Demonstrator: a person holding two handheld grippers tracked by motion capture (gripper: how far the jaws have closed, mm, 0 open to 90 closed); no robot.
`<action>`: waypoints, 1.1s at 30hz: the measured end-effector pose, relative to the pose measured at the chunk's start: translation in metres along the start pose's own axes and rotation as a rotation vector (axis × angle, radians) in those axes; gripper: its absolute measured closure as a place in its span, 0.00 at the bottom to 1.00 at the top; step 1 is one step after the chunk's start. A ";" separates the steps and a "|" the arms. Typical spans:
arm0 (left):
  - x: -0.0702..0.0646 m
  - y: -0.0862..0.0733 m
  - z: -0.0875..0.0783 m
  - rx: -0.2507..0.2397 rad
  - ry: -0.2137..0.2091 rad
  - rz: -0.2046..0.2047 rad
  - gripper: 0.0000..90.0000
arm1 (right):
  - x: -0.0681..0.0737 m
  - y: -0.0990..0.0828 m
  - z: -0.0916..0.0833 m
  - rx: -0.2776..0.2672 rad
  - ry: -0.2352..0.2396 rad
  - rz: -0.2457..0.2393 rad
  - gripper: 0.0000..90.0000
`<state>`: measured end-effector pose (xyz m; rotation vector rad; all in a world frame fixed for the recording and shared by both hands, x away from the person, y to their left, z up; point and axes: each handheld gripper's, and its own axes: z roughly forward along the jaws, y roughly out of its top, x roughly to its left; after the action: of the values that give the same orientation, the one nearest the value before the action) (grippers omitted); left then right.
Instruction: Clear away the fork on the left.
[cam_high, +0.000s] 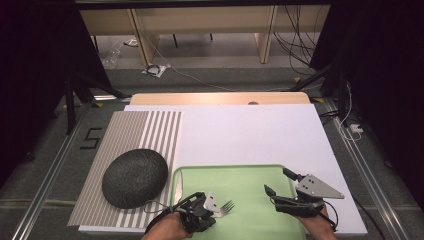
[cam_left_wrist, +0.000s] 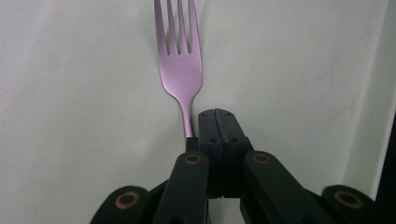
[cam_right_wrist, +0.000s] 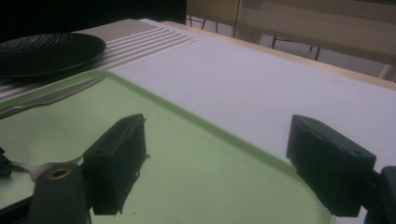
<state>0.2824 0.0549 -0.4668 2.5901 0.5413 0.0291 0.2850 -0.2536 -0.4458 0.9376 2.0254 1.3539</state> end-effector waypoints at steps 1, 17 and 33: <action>0.001 0.000 0.000 -0.001 0.005 -0.004 0.99 | 0.000 0.000 0.000 0.000 0.000 0.000 0.23; 0.016 -0.006 -0.004 -0.013 0.041 -0.051 0.99 | 0.000 0.000 0.000 0.001 0.001 0.001 0.23; 0.033 -0.016 -0.010 -0.020 0.074 -0.108 0.99 | 0.000 0.000 0.000 0.002 0.000 0.000 0.23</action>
<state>0.3054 0.0847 -0.4676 2.5444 0.7040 0.0944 0.2850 -0.2533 -0.4459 0.9385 2.0270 1.3530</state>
